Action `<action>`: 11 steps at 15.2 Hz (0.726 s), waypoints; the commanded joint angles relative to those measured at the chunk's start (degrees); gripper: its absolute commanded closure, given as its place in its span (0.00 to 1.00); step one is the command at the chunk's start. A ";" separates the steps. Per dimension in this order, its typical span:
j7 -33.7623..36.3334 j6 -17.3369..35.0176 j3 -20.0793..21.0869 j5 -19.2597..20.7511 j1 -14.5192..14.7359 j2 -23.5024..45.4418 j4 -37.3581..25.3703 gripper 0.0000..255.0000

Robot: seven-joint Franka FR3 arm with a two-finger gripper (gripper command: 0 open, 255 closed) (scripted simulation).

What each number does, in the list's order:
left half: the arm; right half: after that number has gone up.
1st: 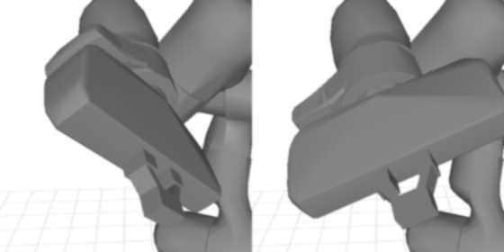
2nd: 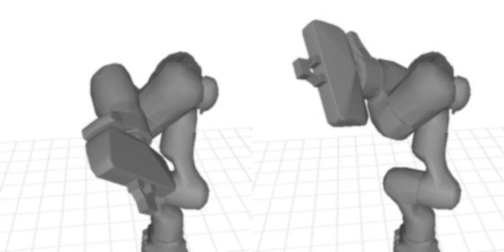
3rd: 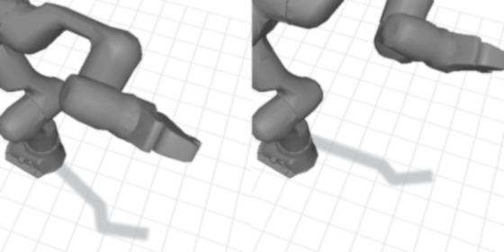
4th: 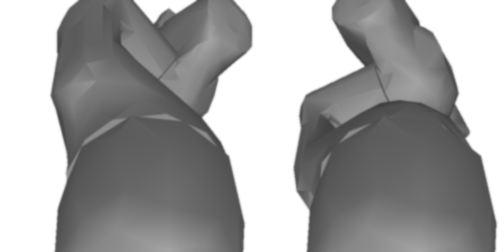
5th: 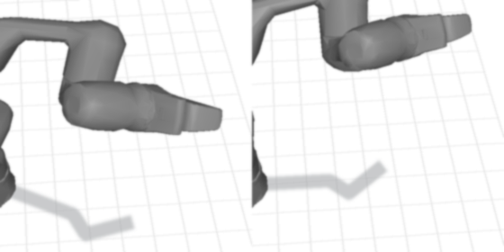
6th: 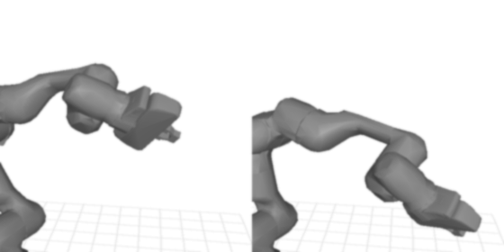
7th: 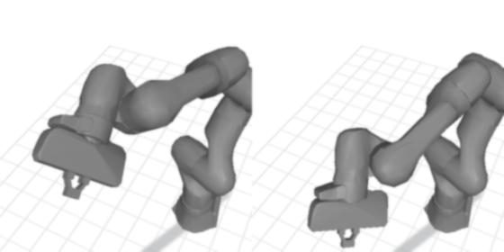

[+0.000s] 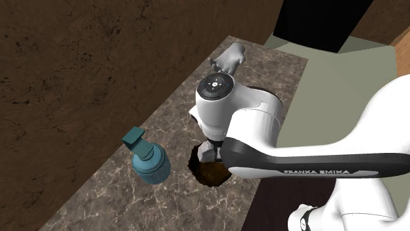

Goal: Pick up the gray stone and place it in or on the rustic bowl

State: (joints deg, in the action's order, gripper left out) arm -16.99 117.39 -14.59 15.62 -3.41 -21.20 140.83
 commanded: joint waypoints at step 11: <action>-0.21 -7.70 1.33 -1.02 0.63 -2.06 -5.59 0.00</action>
State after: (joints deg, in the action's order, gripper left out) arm -17.15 111.33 -13.52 14.83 -2.92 -23.05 136.56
